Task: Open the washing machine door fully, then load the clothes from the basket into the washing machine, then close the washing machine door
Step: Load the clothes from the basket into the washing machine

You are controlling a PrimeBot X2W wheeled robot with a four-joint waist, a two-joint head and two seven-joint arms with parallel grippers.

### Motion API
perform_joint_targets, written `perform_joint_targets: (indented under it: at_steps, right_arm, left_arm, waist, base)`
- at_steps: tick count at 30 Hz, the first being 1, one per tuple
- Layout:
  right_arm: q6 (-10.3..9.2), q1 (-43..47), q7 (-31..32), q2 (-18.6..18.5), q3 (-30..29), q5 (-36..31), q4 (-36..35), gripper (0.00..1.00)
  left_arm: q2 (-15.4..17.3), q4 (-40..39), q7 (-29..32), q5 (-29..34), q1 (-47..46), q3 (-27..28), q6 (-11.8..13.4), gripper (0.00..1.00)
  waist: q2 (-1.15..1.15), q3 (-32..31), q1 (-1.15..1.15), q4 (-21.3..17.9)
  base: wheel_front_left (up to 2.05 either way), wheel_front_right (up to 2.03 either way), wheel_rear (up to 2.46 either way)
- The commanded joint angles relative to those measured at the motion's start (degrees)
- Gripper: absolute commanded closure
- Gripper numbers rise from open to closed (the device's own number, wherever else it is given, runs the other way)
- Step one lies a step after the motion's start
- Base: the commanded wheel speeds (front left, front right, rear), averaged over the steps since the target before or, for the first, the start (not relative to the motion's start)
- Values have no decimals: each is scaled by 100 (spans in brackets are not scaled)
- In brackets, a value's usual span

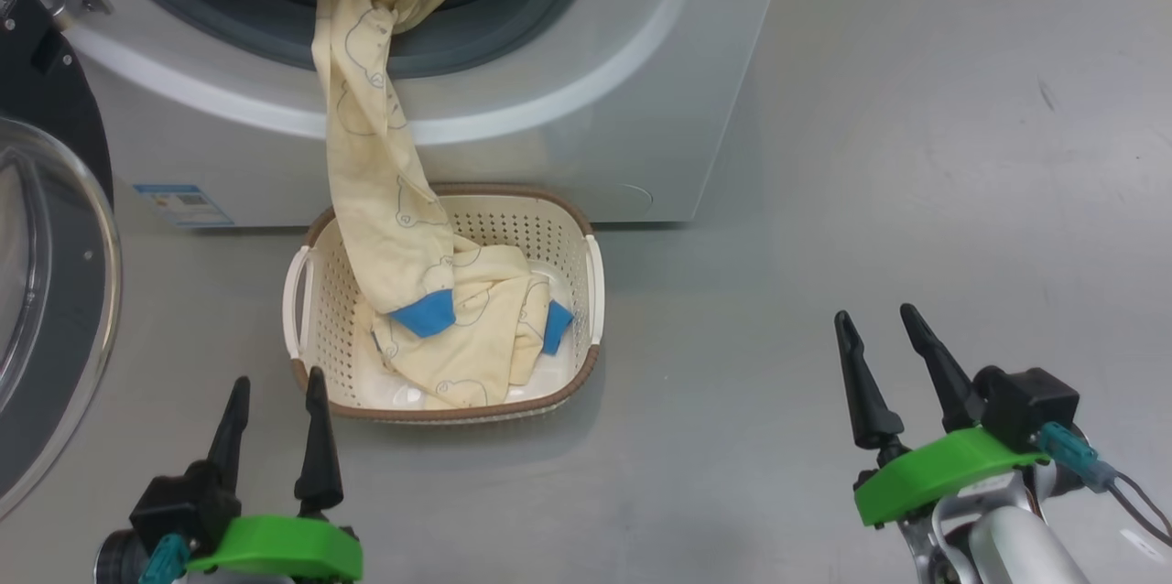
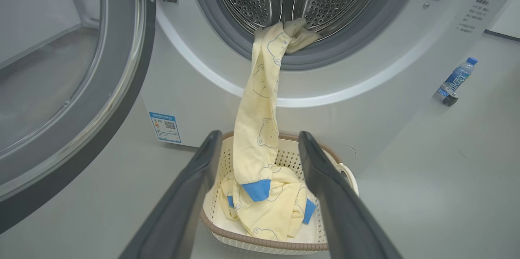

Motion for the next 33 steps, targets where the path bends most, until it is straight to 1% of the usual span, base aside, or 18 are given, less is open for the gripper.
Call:
perform_joint_targets:
  at_steps: [1, 19, 30, 33]
  right_arm:
    - [9, -31, -55, -51, 97, -30, -180, 0]
    - [9, -68, -55, -51, 156, -2, -209, 0]
    - [9, -257, -55, -51, 220, 45, -267, 0]
    - [9, -344, -55, -51, 237, 62, -288, 0]
  left_arm:
    - [20, -206, -63, 18, 14, 242, -8, 0]
    - [9, -186, -63, -58, -24, 306, -4, 0]
    - [9, 261, -63, -202, -639, 285, -81, 0]
    - [9, 486, -63, -229, -956, 265, -121, 0]
  waist:
    - [0, -4, 1, -2]
    - [0, 135, 1, -121]
    - [0, 552, 1, -298]
    - [0, 734, 1, -350]
  base:
    - [0, 0, 0]
    - [0, 0, 0]
    - [0, 0, 0]
    - [0, 0, 0]
